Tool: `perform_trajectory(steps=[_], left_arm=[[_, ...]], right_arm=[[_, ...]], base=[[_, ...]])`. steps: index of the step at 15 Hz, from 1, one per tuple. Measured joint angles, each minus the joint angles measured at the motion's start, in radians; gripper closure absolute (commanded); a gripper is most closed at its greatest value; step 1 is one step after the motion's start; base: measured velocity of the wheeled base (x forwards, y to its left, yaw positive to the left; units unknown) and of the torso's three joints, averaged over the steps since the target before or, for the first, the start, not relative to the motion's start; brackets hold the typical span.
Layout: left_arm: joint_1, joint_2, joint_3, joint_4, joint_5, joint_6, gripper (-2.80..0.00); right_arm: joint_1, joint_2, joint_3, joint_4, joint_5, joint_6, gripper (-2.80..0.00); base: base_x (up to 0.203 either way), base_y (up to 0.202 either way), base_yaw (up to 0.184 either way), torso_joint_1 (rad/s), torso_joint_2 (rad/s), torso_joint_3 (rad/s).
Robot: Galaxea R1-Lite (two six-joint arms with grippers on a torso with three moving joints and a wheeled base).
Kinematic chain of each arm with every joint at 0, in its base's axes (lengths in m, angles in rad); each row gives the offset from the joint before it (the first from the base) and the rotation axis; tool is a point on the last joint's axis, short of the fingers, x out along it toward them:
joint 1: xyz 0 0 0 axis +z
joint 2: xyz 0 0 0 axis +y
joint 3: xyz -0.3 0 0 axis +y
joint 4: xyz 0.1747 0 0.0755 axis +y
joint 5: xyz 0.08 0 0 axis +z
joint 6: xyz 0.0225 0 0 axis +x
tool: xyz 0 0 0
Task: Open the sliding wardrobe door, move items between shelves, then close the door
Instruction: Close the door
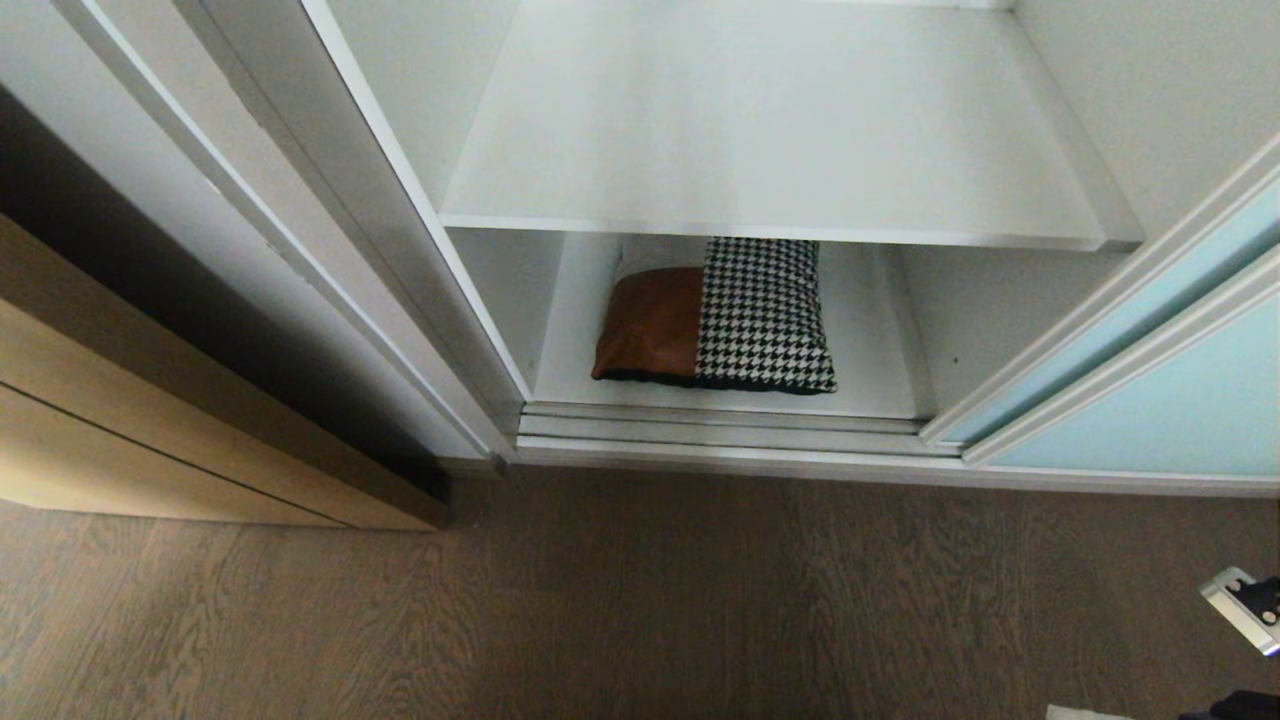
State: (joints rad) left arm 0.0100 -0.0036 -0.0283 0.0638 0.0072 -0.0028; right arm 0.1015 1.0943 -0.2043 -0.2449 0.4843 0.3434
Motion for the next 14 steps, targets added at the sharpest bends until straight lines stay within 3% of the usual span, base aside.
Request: perform_trajectory(steps=[6, 10, 14], left_arm=[[0.0, 0.0, 0.0, 0.002, 0.0, 0.0, 0.0], [0.0, 0.001, 0.001, 0.003, 0.0, 0.0, 0.0], [0.0, 0.002, 0.0, 0.003, 0.0, 0.0, 0.0]], right_arm=[[0.006, -0.079, 0.004, 0.007, -0.033, -0.001, 0.0], [0.001, -0.246, 0.009, 0.052, -0.063, -0.006, 0.0], [0.018, -0.453, 0.017, 0.126, -0.184, -0.015, 0.0]], base=[[0.0, 0.0, 0.0, 0.0, 0.0, 0.0], [0.0, 0.0, 0.0, 0.0, 0.0, 0.0], [0.0, 0.0, 0.0, 0.0, 0.0, 0.0]])
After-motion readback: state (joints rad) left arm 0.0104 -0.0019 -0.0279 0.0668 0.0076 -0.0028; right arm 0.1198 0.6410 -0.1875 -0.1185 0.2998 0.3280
